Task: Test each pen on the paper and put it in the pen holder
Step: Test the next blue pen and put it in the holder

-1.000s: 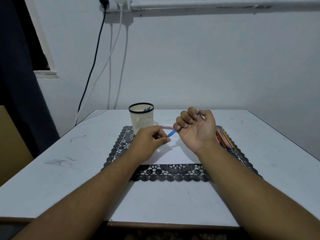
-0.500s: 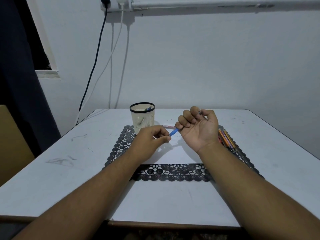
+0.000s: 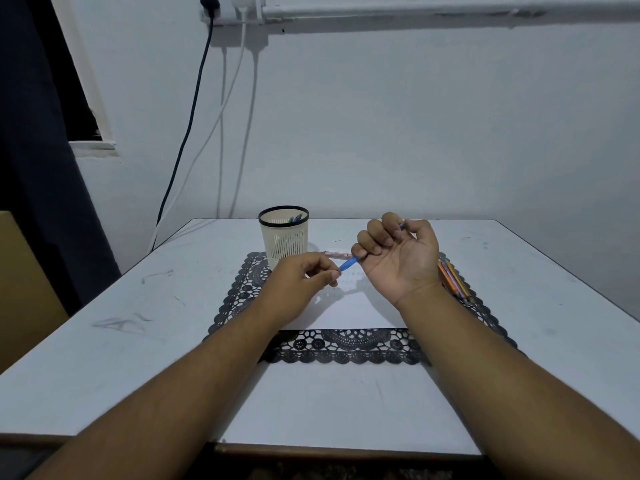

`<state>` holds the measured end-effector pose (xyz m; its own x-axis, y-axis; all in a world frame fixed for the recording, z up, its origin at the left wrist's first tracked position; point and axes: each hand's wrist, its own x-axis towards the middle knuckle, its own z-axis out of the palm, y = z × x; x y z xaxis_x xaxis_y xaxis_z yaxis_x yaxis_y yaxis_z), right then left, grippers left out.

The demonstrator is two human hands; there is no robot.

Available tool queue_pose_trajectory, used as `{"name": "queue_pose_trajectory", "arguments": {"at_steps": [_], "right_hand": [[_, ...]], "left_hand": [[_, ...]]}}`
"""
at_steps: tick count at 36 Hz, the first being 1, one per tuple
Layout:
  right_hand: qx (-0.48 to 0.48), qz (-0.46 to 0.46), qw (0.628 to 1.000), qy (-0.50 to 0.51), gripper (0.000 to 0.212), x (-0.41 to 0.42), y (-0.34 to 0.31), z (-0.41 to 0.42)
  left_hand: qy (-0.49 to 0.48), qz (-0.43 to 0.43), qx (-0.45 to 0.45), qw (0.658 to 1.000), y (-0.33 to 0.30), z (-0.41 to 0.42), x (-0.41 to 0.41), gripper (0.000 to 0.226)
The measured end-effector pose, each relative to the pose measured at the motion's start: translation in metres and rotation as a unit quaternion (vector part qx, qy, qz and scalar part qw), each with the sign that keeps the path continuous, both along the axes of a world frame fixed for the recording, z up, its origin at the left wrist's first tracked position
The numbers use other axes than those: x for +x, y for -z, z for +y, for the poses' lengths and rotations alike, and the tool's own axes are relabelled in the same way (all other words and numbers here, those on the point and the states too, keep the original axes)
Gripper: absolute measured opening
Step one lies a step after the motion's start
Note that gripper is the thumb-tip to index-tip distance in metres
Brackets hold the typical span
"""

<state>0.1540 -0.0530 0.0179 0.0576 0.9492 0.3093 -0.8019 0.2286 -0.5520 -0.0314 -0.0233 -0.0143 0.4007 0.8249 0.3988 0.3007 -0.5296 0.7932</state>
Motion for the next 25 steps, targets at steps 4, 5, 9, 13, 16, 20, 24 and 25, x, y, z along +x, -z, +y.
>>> {"name": "queue_pose_trajectory", "arguments": {"at_steps": [4, 5, 9, 13, 16, 20, 24, 25], "right_hand": [[0.004, 0.007, 1.000, -0.009, 0.023, -0.0008, 0.0000, -0.0010], [0.006, 0.000, 1.000, -0.009, 0.023, -0.0004, -0.0002, -0.0010], [0.006, 0.000, 1.000, -0.015, 0.024, 0.0006, 0.0003, -0.0011], [0.005, -0.008, 1.000, -0.021, 0.023, 0.0019, 0.0000, -0.0008], [0.007, -0.004, 1.000, -0.027, 0.024, 0.0026, -0.0006, -0.0008], [0.016, -0.015, 0.999, -0.028, 0.023, 0.0020, -0.0013, -0.0006], [0.018, -0.010, 0.999, -0.033, 0.025, 0.0035, -0.0002, -0.0018], [0.016, -0.016, 0.999, -0.031, 0.024, 0.0037, -0.0002, -0.0019]], "left_hand": [[-0.001, -0.007, -0.001, 1.000, -0.0010, -0.0009, 0.0003, 0.011], [0.001, -0.009, -0.001, 1.000, -0.0014, -0.0011, 0.0003, 0.012], [0.005, -0.011, -0.004, 1.000, -0.0016, -0.0019, 0.0007, 0.011], [0.012, -0.009, -0.006, 1.000, -0.0018, -0.0021, 0.0009, 0.012], [0.017, -0.017, -0.012, 1.000, -0.0023, -0.0023, 0.0012, 0.012], [0.022, -0.020, -0.013, 0.999, -0.0026, -0.0014, 0.0003, 0.012], [0.017, -0.026, -0.009, 0.999, -0.0019, -0.0025, 0.0015, 0.010], [0.020, -0.023, -0.008, 1.000, -0.0015, -0.0024, 0.0017, 0.010]]}}
